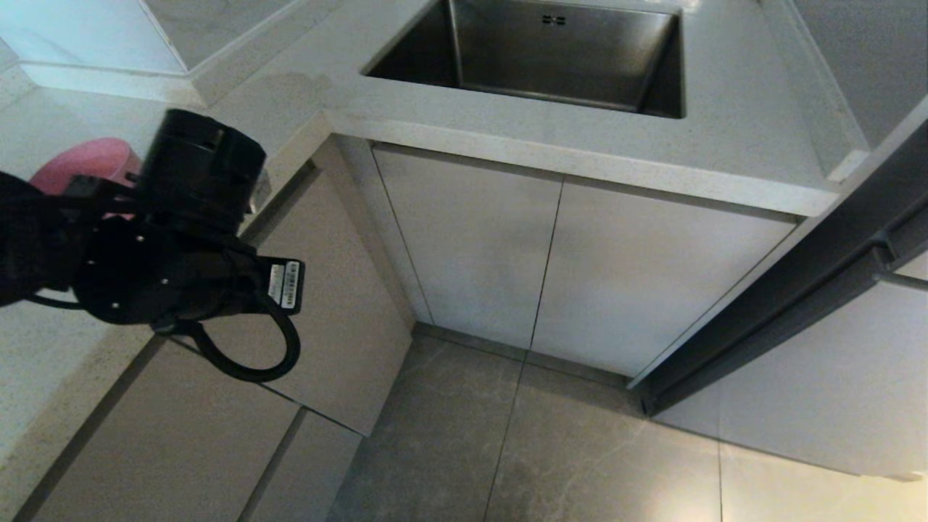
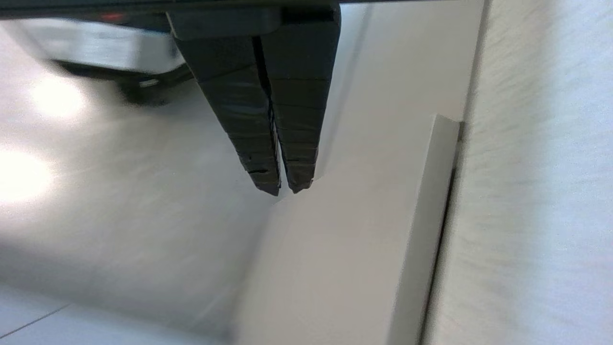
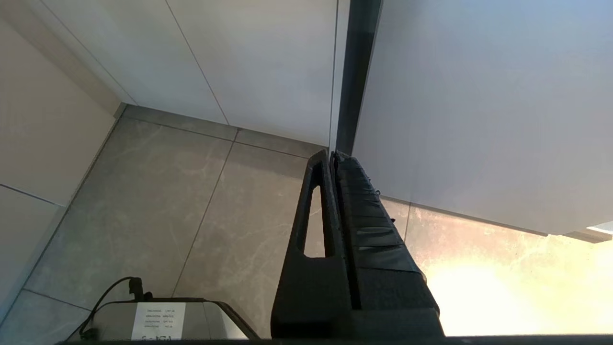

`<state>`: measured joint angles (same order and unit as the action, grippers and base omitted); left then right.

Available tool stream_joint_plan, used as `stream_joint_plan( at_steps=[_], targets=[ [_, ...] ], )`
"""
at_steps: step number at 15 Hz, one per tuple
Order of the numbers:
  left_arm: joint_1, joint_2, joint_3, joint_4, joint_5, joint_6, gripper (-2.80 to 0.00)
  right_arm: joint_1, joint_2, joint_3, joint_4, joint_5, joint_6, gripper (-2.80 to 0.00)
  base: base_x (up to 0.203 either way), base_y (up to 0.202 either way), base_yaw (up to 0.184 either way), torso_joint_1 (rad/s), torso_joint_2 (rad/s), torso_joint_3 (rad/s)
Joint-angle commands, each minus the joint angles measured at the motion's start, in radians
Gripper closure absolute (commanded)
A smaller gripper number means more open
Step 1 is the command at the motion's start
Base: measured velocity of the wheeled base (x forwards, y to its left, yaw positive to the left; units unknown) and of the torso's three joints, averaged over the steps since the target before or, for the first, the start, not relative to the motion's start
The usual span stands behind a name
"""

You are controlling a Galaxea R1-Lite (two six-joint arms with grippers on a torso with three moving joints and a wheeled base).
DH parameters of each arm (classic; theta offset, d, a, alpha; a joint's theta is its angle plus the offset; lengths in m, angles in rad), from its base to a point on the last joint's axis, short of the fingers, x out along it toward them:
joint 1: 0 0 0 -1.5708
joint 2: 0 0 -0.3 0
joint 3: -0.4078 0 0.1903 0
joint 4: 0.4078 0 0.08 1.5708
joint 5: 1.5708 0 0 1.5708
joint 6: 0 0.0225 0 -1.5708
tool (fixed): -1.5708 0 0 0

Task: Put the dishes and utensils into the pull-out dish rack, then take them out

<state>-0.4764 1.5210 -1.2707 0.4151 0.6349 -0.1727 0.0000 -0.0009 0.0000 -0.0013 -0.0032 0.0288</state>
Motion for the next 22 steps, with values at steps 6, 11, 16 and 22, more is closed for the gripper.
stream_joint_plan(
  at_steps=[6, 11, 16, 22],
  targets=[
    [0.067, -0.548, 0.0, 0.012, -0.292, 0.019, -2.8, 0.0, -0.001, 0.0, 0.0, 0.0, 0.0, 0.0, 0.0, 0.0, 0.0, 0.0, 0.0, 0.0],
    [0.284, -1.019, 0.233, 0.068, -0.472, 0.167, -2.8, 0.0, -0.001, 0.0, 0.0, 0.0, 0.0, 0.0, 0.0, 0.0, 0.0, 0.0, 0.0, 0.0],
    [0.444, -1.338, 0.644, 0.05, -0.556, 0.255, -2.8, 0.0, -0.001, 0.0, 0.0, 0.0, 0.0, 0.0, 0.0, 0.0, 0.0, 0.0, 0.0, 0.0],
    [0.468, -1.515, 1.101, -0.204, -0.627, 0.24, -2.8, 0.0, -0.001, 0.0, 0.0, 0.0, 0.0, 0.0, 0.0, 0.0, 0.0, 0.0, 0.0, 0.0]
  ],
)
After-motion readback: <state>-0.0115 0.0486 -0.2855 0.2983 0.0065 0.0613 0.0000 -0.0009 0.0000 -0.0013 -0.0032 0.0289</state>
